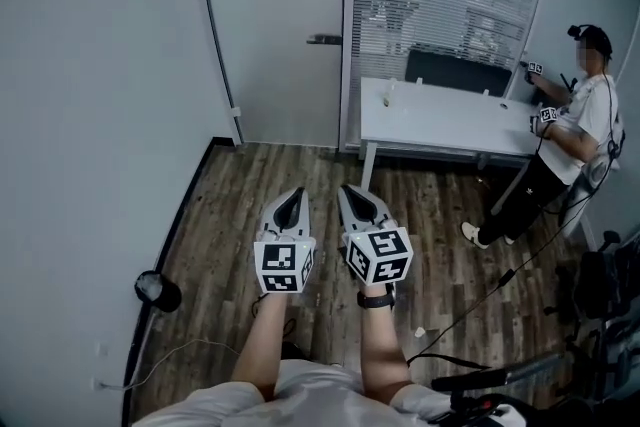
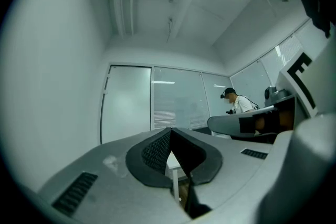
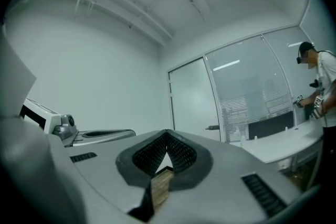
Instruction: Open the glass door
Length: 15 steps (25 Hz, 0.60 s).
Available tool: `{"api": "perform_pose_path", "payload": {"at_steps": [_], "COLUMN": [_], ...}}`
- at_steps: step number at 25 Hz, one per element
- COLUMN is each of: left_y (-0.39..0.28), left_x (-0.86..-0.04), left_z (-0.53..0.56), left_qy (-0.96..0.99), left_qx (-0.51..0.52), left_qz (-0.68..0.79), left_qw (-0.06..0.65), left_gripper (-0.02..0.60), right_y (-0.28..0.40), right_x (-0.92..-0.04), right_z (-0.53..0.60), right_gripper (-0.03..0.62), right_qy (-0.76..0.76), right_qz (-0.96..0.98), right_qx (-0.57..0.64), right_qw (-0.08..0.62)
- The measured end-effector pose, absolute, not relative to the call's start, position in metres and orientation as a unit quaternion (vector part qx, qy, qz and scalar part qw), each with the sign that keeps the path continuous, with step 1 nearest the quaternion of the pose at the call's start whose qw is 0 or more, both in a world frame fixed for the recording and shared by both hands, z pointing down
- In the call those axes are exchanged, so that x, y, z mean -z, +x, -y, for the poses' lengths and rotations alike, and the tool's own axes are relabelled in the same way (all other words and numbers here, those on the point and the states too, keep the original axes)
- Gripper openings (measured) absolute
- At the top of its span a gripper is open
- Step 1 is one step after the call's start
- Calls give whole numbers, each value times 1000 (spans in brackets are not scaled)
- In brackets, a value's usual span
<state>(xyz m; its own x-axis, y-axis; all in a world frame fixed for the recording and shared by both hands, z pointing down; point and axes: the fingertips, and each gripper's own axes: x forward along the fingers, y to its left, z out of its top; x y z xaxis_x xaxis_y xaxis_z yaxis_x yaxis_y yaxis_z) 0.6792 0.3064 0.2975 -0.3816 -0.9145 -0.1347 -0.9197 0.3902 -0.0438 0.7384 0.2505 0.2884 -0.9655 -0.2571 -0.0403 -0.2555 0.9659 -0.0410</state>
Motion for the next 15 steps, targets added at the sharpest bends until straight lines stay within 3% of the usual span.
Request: {"api": "perform_pose_path", "payload": {"at_steps": [4,15], "left_y": [670,562], "left_x": [-282,-285], "left_z": [-321,-290], "left_qy": [-560,-564], "left_qx": [-108,-61], "left_qz": [-817,-820], "left_qw": [85,76], "left_gripper": [0,2], "right_y": [746,647], "right_x": [-261,-253], "right_z": [-258,-227], "right_gripper": [0,0], "right_qy": [-150,-185], "right_qz": [-981,-977], "right_qx": [-2,-24], "right_qw": [124,106]}}
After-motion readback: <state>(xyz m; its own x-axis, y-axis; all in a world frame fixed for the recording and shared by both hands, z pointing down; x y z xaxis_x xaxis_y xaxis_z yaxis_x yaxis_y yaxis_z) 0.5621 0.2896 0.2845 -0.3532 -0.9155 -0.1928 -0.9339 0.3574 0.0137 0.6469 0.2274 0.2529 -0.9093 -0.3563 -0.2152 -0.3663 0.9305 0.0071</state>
